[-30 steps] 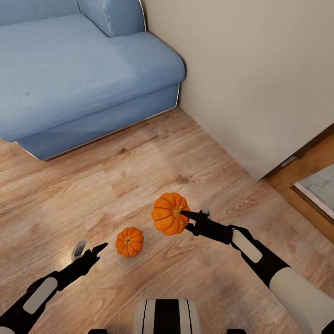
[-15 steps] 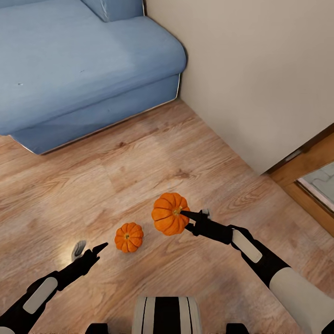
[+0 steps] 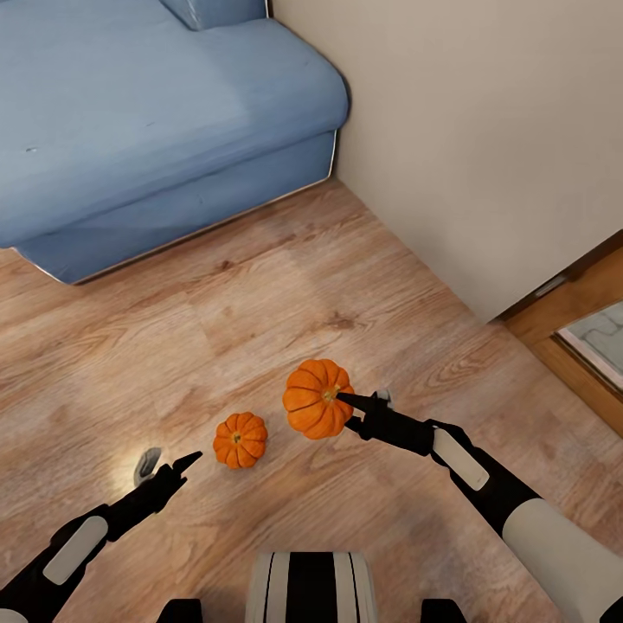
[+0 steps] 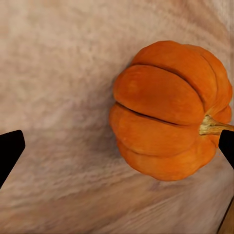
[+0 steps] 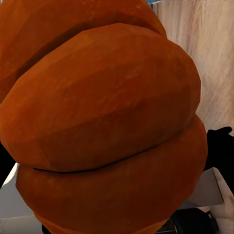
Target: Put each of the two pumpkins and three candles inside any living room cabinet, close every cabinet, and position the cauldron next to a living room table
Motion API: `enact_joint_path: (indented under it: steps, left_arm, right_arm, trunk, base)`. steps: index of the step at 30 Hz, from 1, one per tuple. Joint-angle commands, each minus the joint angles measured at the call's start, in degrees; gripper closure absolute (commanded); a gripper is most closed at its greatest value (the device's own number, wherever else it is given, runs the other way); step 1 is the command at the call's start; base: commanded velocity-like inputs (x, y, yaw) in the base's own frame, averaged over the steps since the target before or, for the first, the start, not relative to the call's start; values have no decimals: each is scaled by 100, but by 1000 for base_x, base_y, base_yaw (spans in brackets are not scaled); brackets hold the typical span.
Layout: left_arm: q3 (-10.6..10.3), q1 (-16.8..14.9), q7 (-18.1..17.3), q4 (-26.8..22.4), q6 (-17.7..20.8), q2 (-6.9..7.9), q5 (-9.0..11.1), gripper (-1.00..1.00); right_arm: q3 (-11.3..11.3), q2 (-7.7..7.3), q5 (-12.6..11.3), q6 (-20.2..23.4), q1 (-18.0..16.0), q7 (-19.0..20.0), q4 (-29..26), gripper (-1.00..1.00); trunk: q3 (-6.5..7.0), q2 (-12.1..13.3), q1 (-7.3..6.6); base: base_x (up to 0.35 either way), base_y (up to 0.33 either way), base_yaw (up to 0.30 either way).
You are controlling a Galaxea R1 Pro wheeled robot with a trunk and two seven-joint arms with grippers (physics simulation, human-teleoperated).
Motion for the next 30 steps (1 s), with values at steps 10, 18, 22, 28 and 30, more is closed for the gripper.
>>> enact_joint_path:
  steps: [10, 18, 22, 28, 30]
  left_arm:
    - [-29, -3, 9, -6, 27, 6, -60, -100]
    - [-29, -3, 11, -6, 33, 4, -64, -100]
    - [-29, -3, 10, -6, 33, 5, -64, -100]
    - [-29, -3, 16, -6, 34, 5, -64, -100]
    - [-29, -3, 16, -4, 34, 6, -64, -100]
  right_arm:
    - [25, -5, -53, 35, -7, -12, -5, 100]
    - [25, -5, -53, 35, -7, -12, -5, 100]
    - [25, -5, -53, 35, -4, -12, -5, 100]
    - [22, -5, -53, 30, -3, 7, -4, 100]
    - [18, -5, -53, 28, 6, 25, -1, 100]
  trunk:
    - [-3, -1, -1]
    - [-3, -1, -1]
    - [-3, -1, -1]
    - [-3, -1, -1]
    - [-3, -1, -1]
  base:
    - [42, -54, 0]
    - [2, -83, 0]
    - [0, -25, 0]
    - [0, -55, 0]
    - [0, -10, 0]
